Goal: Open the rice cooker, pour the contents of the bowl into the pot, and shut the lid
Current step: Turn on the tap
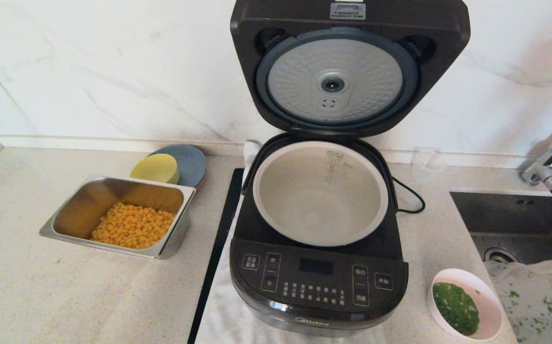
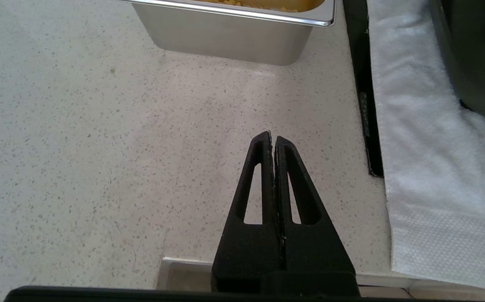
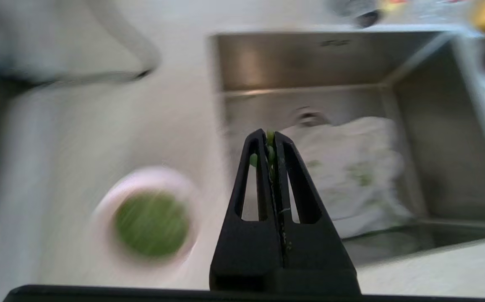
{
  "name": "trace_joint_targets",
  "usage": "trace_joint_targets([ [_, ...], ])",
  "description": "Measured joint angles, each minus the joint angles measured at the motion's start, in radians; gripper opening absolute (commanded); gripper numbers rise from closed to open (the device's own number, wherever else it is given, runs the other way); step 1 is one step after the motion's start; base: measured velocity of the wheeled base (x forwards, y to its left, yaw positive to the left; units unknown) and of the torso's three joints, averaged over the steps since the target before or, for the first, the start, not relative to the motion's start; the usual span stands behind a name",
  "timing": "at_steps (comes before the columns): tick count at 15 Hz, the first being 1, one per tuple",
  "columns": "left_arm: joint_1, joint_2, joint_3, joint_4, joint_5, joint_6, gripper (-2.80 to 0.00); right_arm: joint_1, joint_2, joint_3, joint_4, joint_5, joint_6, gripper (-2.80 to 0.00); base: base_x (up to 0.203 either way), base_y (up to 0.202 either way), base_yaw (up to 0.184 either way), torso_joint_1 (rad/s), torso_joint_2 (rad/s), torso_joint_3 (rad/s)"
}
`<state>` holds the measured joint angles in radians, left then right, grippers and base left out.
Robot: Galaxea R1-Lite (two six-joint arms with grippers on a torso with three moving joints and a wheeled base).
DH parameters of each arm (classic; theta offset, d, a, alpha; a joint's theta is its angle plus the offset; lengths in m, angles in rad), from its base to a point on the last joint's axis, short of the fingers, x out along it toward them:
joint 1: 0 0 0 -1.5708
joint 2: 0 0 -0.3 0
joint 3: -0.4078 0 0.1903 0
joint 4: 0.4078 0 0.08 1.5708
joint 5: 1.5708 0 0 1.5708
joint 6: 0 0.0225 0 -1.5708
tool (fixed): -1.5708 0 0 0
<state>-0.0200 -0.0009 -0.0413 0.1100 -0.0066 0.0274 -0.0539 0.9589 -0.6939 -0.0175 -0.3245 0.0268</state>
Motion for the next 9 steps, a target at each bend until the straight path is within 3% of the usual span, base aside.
trace_joint_targets([
  [4,0.000,0.000,0.000,0.000,0.000,0.000,-2.80,-0.073,0.381,-0.169,-0.241,-0.181,-0.050,-2.80,0.000,0.000,0.000,0.000,0.00,0.000],
  [9,0.000,0.000,0.000,0.000,0.000,0.000,-2.80,-0.186,0.709,-0.331,-0.493,-0.266,-0.133,-2.80,0.000,0.000,0.000,0.000,0.00,0.000],
])
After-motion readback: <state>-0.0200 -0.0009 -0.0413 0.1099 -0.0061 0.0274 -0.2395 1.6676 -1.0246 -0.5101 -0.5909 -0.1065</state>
